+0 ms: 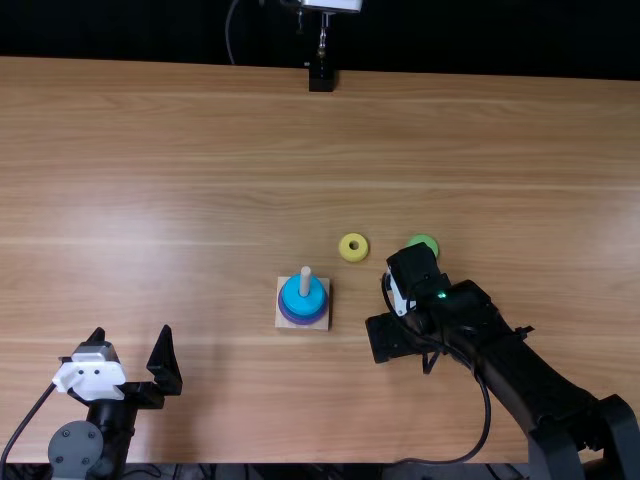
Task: Build the Hanoi tower: stack the rings onto the peg from bottom to top in this color order: purple, dark blue, light blue, dark green, light green, yellow, orange.
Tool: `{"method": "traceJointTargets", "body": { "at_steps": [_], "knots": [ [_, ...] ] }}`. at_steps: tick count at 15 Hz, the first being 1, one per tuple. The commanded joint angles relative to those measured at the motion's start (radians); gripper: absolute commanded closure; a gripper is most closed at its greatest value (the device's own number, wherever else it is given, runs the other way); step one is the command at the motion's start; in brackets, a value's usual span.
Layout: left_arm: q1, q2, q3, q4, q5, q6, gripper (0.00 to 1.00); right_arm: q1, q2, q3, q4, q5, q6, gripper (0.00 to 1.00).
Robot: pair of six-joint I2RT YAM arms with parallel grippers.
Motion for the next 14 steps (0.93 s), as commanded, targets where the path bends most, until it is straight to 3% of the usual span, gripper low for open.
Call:
{"method": "traceJointTargets", "body": {
  "at_steps": [1,4,5,8,14],
  "knots": [
    [0.002,-0.012,-0.055,-0.019,0.012,0.003,0.0,-0.002,0.014,0.004,0.0,0.006,0.015,0.65],
    [0.002,-0.012,-0.055,-0.019,0.012,0.003,0.0,-0.002,0.012,0.005,0.0,0.004,0.008,0.96],
    [0.002,-0.012,-0.055,-0.019,0.012,0.003,0.0,-0.002,0.012,0.005,0.0,0.004,0.004,1.0],
    [0.002,-0.012,-0.055,-0.019,0.014,0.003,0.0,-0.003,0.009,0.007,-0.002,-0.003,0.015,1.0],
    [0.002,-0.012,-0.055,-0.019,0.012,0.003,0.0,0.003,0.002,0.2,-0.027,-0.001,-0.007,1.0]
  ]
}}
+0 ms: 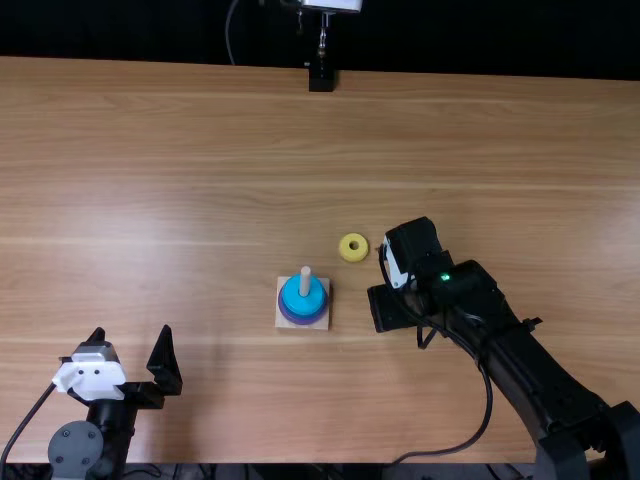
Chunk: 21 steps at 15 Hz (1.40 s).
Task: Build the Hanoi tower: stack the rings onto the peg from bottom to top in this color order: purple, dark blue, light blue, dark green, light green, yellow, orange.
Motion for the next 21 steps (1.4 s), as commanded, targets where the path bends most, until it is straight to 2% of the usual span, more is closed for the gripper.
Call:
{"method": "traceJointTargets", "body": {
  "at_steps": [1,4,6,7,9,11,15,21],
  "knots": [
    [0.002,-0.012,-0.055,-0.019,0.013,0.004,0.0,0.006,0.002,0.077,-0.035,0.003,-0.014,1.0],
    [0.002,-0.012,-0.055,-0.019,0.013,0.004,0.0,0.008,0.006,0.281,-0.28,0.003,-0.069,1.0],
    [0.002,-0.012,-0.055,-0.019,0.012,0.004,0.0,0.018,0.009,0.424,-0.378,0.001,-0.069,1.0],
    [0.002,-0.012,-0.055,-0.019,0.013,0.004,0.0,0.051,0.012,0.484,-0.409,0.003,-0.071,1.0],
    [0.002,-0.012,-0.055,-0.019,0.012,0.004,0.0,0.084,0.022,0.579,-0.461,0.003,-0.087,1.0],
    [0.002,-0.012,-0.055,-0.019,0.012,0.004,0.0,0.138,0.075,0.662,-0.52,0.003,-0.119,1.0],
    [0.002,-0.012,-0.055,-0.019,0.013,0.004,0.0,0.204,0.129,0.795,-0.577,0.001,-0.122,1.0],
    [0.002,-0.012,-0.055,-0.019,0.012,0.004,0.0,0.248,0.186,0.866,-0.577,0.001,-0.121,1.0]
  ]
}}
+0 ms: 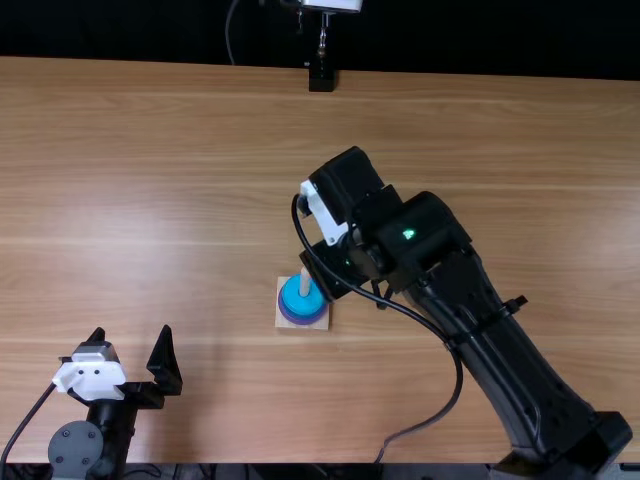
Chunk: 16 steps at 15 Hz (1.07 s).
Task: Build the Hanoi tower: stack the rings onto the peg from bottom to top in this color order: purple, dark blue, light blue, dark green, light green, yellow, orange.
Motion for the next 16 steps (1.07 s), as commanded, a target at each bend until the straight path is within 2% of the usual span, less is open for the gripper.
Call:
{"method": "traceJointTargets", "body": {
  "at_steps": [1,16],
  "knots": [
    [0.002,-0.012,-0.055,-0.019,0.012,0.003,0.0,0.008,0.02,0.043,-0.001,-0.001,-0.005,1.0],
    [0.002,-0.012,-0.055,-0.019,0.012,0.003,0.0,0.081,0.072,0.073,0.001,-0.003,0.002,1.0]
  ]
}}
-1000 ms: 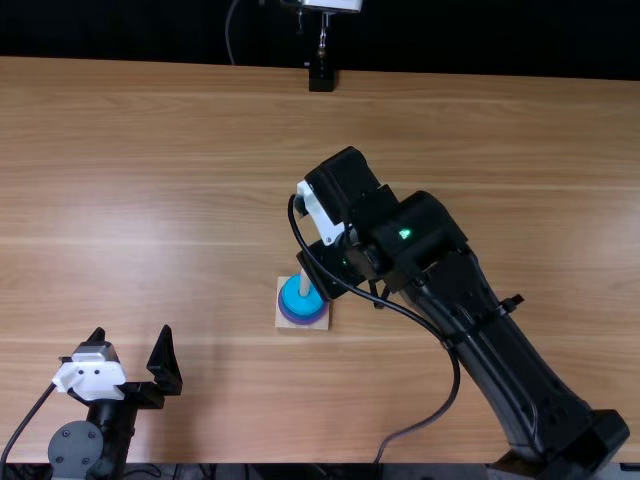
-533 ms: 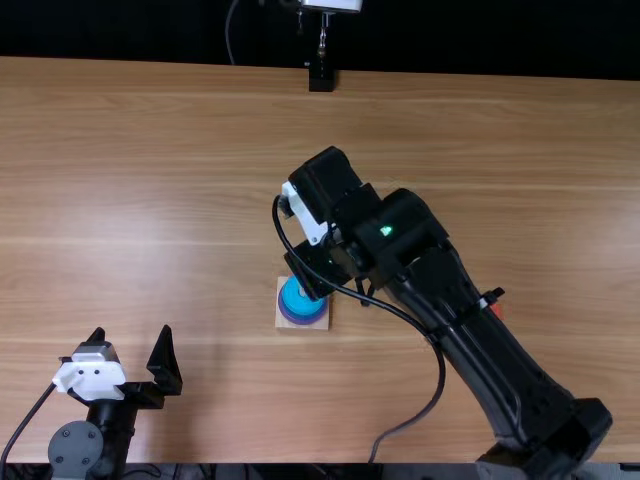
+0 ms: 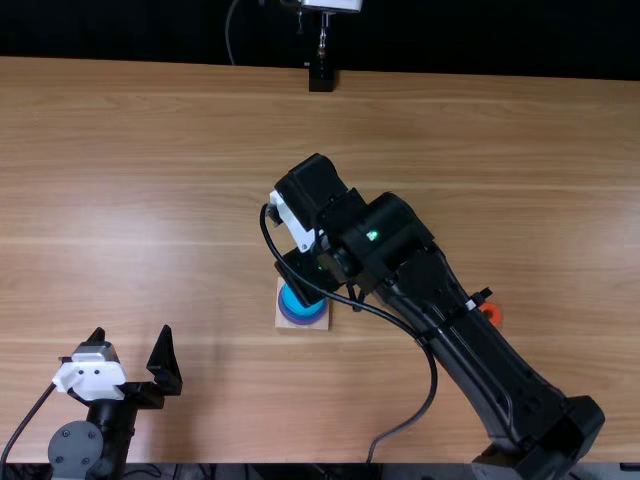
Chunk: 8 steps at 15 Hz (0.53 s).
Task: Build the Hanoi tower: stack the rings onto the peg from bottom to top in this color order: purple, dark blue, light blue, dark green, light green, yellow, orange.
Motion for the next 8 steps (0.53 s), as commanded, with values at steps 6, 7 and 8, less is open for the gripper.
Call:
{"method": "traceJointTargets", "body": {
  "at_steps": [6,7,8],
  "knots": [
    [0.002,-0.012,-0.055,-0.019,0.012,0.004,0.0,0.016,0.031,0.032,-0.002,-0.003,0.003,1.0],
    [0.002,-0.012,-0.055,-0.019,0.012,0.004,0.0,0.016,0.034,0.029,-0.002,-0.003,0.005,1.0],
    [0.002,-0.012,-0.055,-0.019,0.012,0.004,0.0,0.016,0.034,0.026,0.0,-0.003,0.005,1.0]
  ]
}}
